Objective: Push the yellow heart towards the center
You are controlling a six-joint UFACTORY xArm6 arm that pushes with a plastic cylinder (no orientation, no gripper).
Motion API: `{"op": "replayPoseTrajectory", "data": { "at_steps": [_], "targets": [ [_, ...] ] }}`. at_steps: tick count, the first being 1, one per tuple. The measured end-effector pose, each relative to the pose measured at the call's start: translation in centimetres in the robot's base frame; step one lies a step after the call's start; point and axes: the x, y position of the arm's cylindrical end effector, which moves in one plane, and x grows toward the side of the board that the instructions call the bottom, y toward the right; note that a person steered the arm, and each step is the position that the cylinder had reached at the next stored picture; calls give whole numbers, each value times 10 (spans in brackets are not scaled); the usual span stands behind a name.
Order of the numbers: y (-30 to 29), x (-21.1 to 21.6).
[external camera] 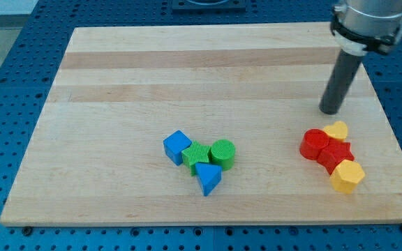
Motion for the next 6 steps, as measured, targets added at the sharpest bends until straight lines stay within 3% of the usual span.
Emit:
{"op": "replayPoseTrajectory", "data": {
  "at_steps": [2,3,6],
  "targets": [
    [57,46],
    [59,75],
    [15,83]
  ]
}}
